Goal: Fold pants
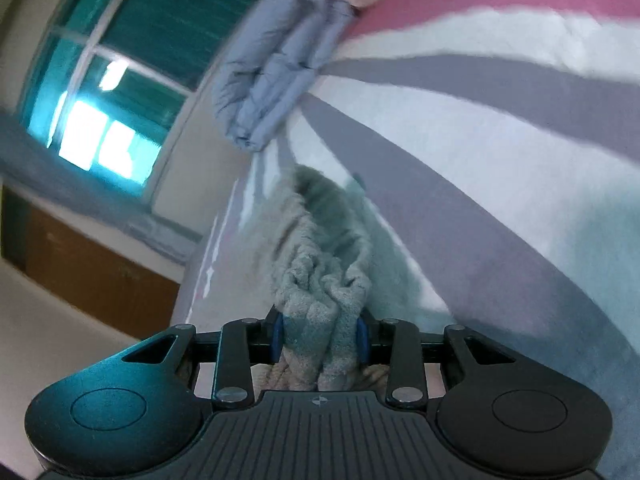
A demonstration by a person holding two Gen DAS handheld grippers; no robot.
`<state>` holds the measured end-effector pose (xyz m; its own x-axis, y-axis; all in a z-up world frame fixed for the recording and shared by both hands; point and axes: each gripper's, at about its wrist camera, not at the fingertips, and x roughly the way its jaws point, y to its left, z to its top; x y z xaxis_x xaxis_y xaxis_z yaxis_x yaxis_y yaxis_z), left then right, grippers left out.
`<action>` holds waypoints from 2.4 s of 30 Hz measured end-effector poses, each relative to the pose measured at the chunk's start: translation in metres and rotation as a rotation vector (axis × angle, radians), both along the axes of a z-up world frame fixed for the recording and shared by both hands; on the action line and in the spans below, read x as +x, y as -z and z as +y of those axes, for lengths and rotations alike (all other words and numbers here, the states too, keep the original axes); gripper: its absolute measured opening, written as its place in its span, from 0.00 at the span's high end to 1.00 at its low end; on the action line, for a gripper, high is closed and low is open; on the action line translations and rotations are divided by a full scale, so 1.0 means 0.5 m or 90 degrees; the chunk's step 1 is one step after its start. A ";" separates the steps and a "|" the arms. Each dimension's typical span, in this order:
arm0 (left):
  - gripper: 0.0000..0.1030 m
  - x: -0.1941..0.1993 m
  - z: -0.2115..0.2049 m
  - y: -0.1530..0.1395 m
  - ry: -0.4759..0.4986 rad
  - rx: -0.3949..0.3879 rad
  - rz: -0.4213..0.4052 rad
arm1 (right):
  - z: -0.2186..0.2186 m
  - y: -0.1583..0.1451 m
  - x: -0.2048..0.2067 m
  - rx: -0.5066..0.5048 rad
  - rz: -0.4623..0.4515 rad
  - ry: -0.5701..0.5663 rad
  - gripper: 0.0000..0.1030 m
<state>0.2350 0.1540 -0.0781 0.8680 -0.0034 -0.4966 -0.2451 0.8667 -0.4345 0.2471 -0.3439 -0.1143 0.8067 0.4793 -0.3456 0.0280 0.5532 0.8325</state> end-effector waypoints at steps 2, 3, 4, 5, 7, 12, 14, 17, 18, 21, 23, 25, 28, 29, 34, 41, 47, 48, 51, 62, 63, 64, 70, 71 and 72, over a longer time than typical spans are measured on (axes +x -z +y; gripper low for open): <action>0.11 0.000 -0.001 0.000 0.000 0.002 0.001 | 0.009 -0.009 0.000 0.015 -0.029 -0.019 0.66; 0.11 0.000 -0.002 0.000 -0.001 0.003 0.002 | 0.013 -0.010 0.006 0.023 -0.028 -0.024 0.66; 0.11 0.002 -0.003 -0.001 0.000 0.005 0.003 | 0.019 -0.009 0.012 0.025 -0.020 -0.028 0.66; 0.11 0.004 -0.004 -0.001 -0.001 0.006 0.004 | 0.024 -0.004 0.020 0.024 -0.009 -0.029 0.66; 0.11 0.006 -0.006 0.000 -0.001 0.009 0.007 | 0.015 0.021 0.032 0.015 0.023 -0.017 0.66; 0.09 0.010 -0.011 0.002 0.001 0.018 0.010 | -0.001 0.018 0.021 0.060 -0.003 -0.019 0.66; 0.09 0.010 -0.013 0.000 0.001 0.020 0.012 | -0.005 0.037 0.035 0.031 0.031 -0.010 0.67; 0.09 0.009 -0.011 -0.001 0.000 0.017 0.011 | -0.023 0.043 0.031 0.056 0.032 -0.007 0.66; 0.09 0.009 -0.011 -0.001 -0.002 0.015 0.011 | -0.022 0.039 0.029 0.047 0.029 -0.011 0.66; 0.09 0.006 -0.022 -0.010 0.012 0.013 0.001 | -0.025 0.035 0.023 0.045 0.028 -0.019 0.64; 0.09 0.003 -0.042 -0.021 0.040 0.022 -0.014 | -0.028 0.029 0.017 0.046 0.029 -0.022 0.61; 0.09 0.003 -0.072 -0.034 0.080 0.045 -0.033 | -0.034 0.011 0.004 0.031 0.010 -0.001 0.54; 0.09 0.008 -0.122 -0.047 0.146 0.077 -0.054 | -0.025 -0.031 -0.027 -0.047 -0.037 0.028 0.50; 0.09 0.011 -0.138 -0.048 0.162 0.082 -0.058 | -0.023 -0.041 -0.034 -0.064 -0.057 0.025 0.50; 0.09 0.043 -0.189 -0.013 0.207 0.127 0.015 | 0.035 -0.050 -0.018 -0.217 -0.042 -0.029 0.49; 0.10 0.032 -0.160 -0.032 0.175 0.090 -0.031 | 0.011 -0.046 -0.038 -0.174 -0.080 0.012 0.42; 0.10 0.078 -0.167 -0.050 0.182 0.102 -0.037 | 0.057 -0.089 -0.018 -0.224 -0.163 -0.023 0.43; 0.10 0.090 -0.170 -0.053 0.186 0.108 -0.032 | 0.069 -0.096 0.001 -0.226 -0.170 -0.037 0.47; 0.10 0.126 -0.185 -0.059 0.198 0.145 -0.012 | 0.100 -0.119 0.057 -0.272 -0.170 -0.068 0.56; 0.09 0.202 -0.219 -0.012 0.237 0.179 0.046 | 0.121 -0.038 0.188 -0.373 -0.075 -0.119 0.56; 0.09 0.204 -0.219 -0.012 0.238 0.178 0.047 | 0.117 -0.032 0.191 -0.371 -0.070 -0.117 0.56; 0.11 0.202 -0.217 -0.016 0.237 0.176 0.048 | 0.106 -0.028 0.193 -0.364 -0.066 -0.118 0.56; 0.11 0.158 -0.192 -0.040 0.256 0.161 0.028 | 0.027 -0.074 0.132 -0.275 -0.111 -0.076 0.56; 0.11 0.147 -0.188 -0.040 0.258 0.158 0.024 | 0.014 -0.076 0.121 -0.268 -0.113 -0.071 0.56; 0.11 0.138 -0.187 -0.040 0.259 0.156 0.023 | 0.006 -0.078 0.112 -0.266 -0.119 -0.069 0.56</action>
